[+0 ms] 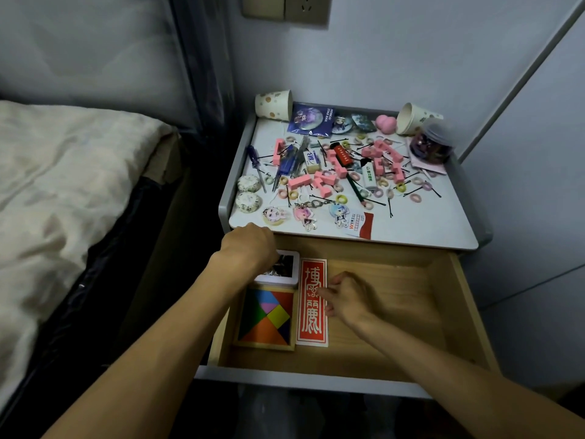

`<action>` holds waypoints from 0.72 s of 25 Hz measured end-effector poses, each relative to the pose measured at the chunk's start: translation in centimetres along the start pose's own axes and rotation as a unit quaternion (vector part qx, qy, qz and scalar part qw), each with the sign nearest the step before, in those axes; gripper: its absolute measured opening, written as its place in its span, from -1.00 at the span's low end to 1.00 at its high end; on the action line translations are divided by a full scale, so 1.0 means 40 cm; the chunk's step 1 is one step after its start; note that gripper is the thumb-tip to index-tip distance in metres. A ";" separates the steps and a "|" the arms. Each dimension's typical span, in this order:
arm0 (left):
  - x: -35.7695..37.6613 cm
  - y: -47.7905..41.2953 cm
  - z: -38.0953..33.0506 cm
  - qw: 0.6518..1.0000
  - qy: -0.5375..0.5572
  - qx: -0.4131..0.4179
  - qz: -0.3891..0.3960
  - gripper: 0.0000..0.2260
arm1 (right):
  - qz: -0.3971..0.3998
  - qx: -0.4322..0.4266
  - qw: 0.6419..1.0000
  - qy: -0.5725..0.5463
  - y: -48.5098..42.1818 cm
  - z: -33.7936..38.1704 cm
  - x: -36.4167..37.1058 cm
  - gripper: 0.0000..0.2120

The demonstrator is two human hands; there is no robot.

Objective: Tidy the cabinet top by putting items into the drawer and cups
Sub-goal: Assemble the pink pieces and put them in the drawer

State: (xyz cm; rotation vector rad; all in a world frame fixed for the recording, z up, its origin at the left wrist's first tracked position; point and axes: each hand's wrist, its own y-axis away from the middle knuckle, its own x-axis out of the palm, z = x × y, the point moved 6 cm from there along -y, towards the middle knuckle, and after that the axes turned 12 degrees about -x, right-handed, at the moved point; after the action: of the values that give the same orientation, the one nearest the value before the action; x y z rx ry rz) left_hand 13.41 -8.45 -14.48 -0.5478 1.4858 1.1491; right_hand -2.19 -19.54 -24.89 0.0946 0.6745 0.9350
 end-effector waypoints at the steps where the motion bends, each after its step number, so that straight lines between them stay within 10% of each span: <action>1: -0.012 -0.001 -0.004 1.000 0.004 -0.002 -0.012 -0.69 | 0.003 -0.001 1.000 -0.015 0.004 0.001 -0.006 -0.78; 5: -0.083 -0.005 -0.035 0.990 0.113 0.023 -0.082 -0.71 | 0.025 -0.047 0.998 -0.042 0.022 0.063 -0.068 -0.82; 9: -0.177 -0.011 -0.063 0.907 0.382 0.075 -0.162 -0.85 | 0.042 -0.124 0.991 -0.019 0.045 0.167 -0.171 -0.91; 18: -0.253 -0.198 -0.037 0.916 0.327 0.000 -0.232 -0.75 | -0.102 -0.309 0.915 0.237 -0.273 0.443 -0.327 -0.78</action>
State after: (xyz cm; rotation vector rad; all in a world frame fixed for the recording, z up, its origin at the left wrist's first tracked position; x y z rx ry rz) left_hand 22.05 -15.61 -8.03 -1.2999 1.7691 0.6039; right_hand 10.43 -32.54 -8.28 -0.7754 0.7839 0.9359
